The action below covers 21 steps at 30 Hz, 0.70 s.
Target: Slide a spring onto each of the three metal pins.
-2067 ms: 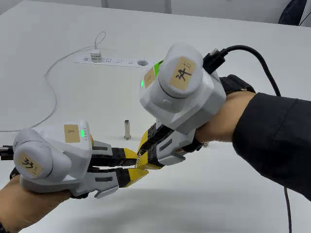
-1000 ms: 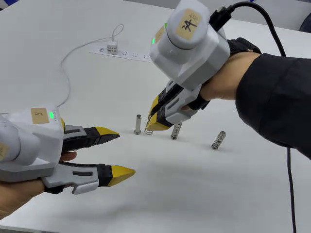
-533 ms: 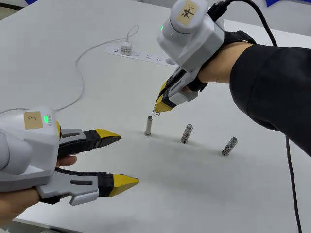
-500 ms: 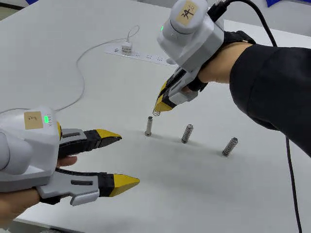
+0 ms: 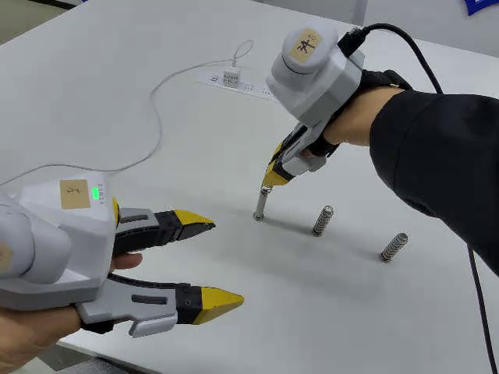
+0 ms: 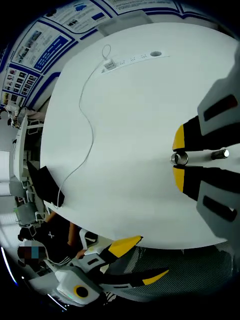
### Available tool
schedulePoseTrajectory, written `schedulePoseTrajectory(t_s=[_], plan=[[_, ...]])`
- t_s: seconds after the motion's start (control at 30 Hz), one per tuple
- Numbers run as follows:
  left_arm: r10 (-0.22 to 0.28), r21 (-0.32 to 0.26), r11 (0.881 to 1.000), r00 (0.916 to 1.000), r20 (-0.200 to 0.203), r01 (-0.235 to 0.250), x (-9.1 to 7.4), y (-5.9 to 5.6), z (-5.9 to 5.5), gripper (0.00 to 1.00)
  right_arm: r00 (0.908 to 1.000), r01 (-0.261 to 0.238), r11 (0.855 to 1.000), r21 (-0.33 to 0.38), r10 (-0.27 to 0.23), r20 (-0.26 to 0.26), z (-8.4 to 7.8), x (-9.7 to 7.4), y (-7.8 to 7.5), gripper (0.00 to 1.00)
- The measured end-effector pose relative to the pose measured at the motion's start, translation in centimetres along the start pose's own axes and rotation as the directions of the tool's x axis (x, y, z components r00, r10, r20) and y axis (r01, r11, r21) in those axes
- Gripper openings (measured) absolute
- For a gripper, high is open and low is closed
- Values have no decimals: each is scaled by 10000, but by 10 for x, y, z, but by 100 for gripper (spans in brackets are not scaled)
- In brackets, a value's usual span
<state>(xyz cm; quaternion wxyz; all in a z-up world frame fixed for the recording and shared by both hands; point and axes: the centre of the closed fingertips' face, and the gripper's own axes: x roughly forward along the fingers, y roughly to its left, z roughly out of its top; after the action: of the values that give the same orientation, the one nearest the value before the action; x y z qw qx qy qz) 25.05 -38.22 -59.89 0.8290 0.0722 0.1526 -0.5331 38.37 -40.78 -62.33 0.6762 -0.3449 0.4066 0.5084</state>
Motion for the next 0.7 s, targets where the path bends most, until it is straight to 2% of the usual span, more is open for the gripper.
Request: schedulePoseTrajectory(t_s=[0.3,0.53,0.7], plan=[[137,-72,9999,9999,35,-137,-2,3,1,55,9999,-48,10000,-14,47,-131,1,11,1,12],[146,-69,9999,9999,11,-146,-1,2,0,55,9982,159,9998,-106,-165,-571,-7,25,1,12],[155,-68,9999,9999,17,-155,-1,2,1,55,9973,117,9999,31,-114,-732,-13,36,2,12]])
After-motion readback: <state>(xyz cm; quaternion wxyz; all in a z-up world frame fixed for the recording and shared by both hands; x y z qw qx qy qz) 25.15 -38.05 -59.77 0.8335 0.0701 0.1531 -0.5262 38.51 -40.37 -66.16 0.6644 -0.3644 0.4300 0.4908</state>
